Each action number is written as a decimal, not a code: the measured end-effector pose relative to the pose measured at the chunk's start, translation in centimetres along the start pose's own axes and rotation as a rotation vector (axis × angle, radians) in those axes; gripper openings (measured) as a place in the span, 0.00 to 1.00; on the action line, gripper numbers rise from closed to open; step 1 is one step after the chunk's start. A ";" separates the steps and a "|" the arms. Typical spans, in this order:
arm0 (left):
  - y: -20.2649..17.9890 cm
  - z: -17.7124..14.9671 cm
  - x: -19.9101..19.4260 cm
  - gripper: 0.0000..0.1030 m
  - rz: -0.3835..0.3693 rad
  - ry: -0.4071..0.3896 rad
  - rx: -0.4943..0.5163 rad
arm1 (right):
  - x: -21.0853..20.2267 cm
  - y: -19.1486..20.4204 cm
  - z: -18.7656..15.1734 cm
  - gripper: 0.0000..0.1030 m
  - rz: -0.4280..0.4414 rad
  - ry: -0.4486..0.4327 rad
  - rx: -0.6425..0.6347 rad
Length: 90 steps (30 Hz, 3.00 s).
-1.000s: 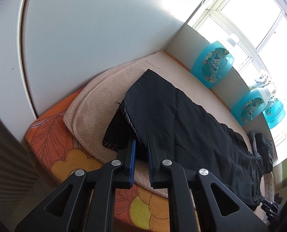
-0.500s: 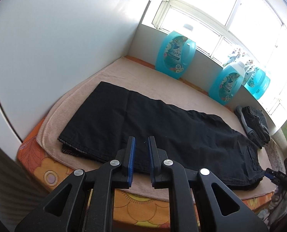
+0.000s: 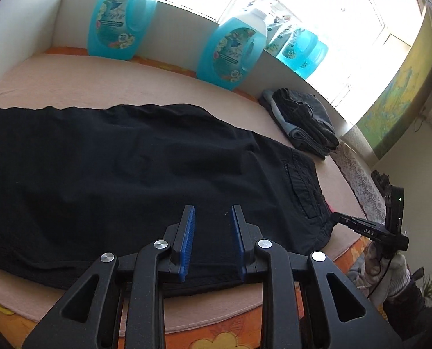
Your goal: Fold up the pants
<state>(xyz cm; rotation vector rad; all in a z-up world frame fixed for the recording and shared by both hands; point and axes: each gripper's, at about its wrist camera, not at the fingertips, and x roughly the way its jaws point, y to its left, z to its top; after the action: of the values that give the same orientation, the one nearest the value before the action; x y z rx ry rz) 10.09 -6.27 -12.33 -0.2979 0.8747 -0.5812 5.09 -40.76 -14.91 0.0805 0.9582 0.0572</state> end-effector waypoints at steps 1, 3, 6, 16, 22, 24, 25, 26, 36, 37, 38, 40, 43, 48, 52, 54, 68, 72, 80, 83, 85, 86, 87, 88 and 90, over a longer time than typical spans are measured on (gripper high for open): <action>-1.0 -0.1 1.0 0.22 -0.017 0.023 0.020 | -0.3 0.3 0.4 0.13 -0.009 0.013 -0.024; -2.7 -0.2 2.8 0.22 -0.053 0.066 0.051 | -1.1 0.9 1.4 0.16 -0.026 0.012 -0.069; -4.5 -0.7 4.8 0.22 -0.085 0.127 0.099 | -2.6 2.8 3.7 0.31 -0.021 -0.036 -0.190; -6.1 -2.2 6.6 0.22 -0.079 0.243 0.213 | 3.4 12.0 16.4 0.52 0.268 0.018 -0.399; -6.3 -2.2 6.8 0.22 -0.075 0.239 0.214 | 13.8 17.7 19.6 0.52 0.286 0.151 -0.406; -6.2 -2.1 6.9 0.22 -0.080 0.240 0.198 | 16.3 18.1 20.0 0.52 0.344 0.196 -0.354; -6.2 -2.1 6.9 0.22 -0.080 0.240 0.198 | 17.1 18.2 20.1 0.52 0.380 0.214 -0.329; -6.2 -2.1 6.9 0.22 -0.081 0.239 0.198 | 17.8 18.4 20.1 0.52 0.411 0.231 -0.307; -5.6 -1.9 6.7 0.22 -0.093 0.224 0.180 | 14.7 21.1 18.7 0.11 0.346 0.115 -0.428; -5.6 -1.9 6.7 0.22 -0.090 0.220 0.181 | 14.7 21.6 18.4 0.11 0.313 0.094 -0.465; -5.7 -1.9 6.6 0.22 -0.085 0.217 0.182 | 15.0 22.1 18.1 0.11 0.286 0.095 -0.492; -5.9 -2.1 6.4 0.23 -0.075 0.215 0.185 | 15.7 22.5 18.0 0.12 0.250 0.119 -0.501; -5.7 -2.3 5.1 0.23 -0.062 0.215 0.172 | 14.6 21.5 18.9 0.30 0.253 0.080 -0.425; -2.7 -2.2 -0.4 0.23 0.027 0.115 0.118 | 9.5 19.6 19.0 0.36 0.296 -0.007 -0.383; 2.4 -2.8 -5.8 0.23 0.134 0.007 -0.024 | 6.0 20.4 17.1 0.36 0.328 -0.045 -0.417; 4.7 -3.3 -8.3 0.23 0.213 -0.036 -0.048 | 4.5 21.5 15.3 0.37 0.320 -0.058 -0.467; 18.3 -3.1 -16.5 0.51 0.521 -0.137 -0.237 | 0.5 35.3 3.8 0.51 0.431 -0.063 -0.807; 20.2 -2.9 -16.3 0.51 0.540 -0.138 -0.263 | 0.9 38.7 3.1 0.51 0.487 -0.048 -0.811; 22.7 -3.5 -15.7 0.51 0.478 -0.102 -0.337 | 4.5 46.0 -1.0 0.51 0.525 0.036 -0.941; 22.9 -3.5 -15.5 0.51 0.480 -0.099 -0.333 | 6.5 48.0 -2.5 0.51 0.480 0.047 -0.999; 23.1 -3.5 -15.7 0.51 0.465 -0.101 -0.346 | 7.7 49.0 -2.8 0.51 0.470 0.065 -1.011; 23.4 -3.5 -15.9 0.51 0.458 -0.103 -0.354 | 8.2 49.5 -2.9 0.51 0.467 0.070 -1.015; 23.6 -3.5 -15.9 0.51 0.453 -0.103 -0.364 | 8.5 49.9 -3.0 0.51 0.466 0.072 -1.021; 24.0 -3.5 -16.0 0.51 0.451 -0.103 -0.375 | 8.7 50.4 -3.1 0.51 0.462 0.074 -1.028; 24.6 -3.4 -15.9 0.51 0.445 -0.097 -0.393 | 9.1 51.1 -3.4 0.51 0.454 0.074 -1.045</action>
<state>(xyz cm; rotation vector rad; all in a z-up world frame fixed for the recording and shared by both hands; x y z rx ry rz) 8.15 22.91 -15.98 -0.4661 0.9230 0.0223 6.88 11.00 -19.45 -0.6743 0.8693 0.9706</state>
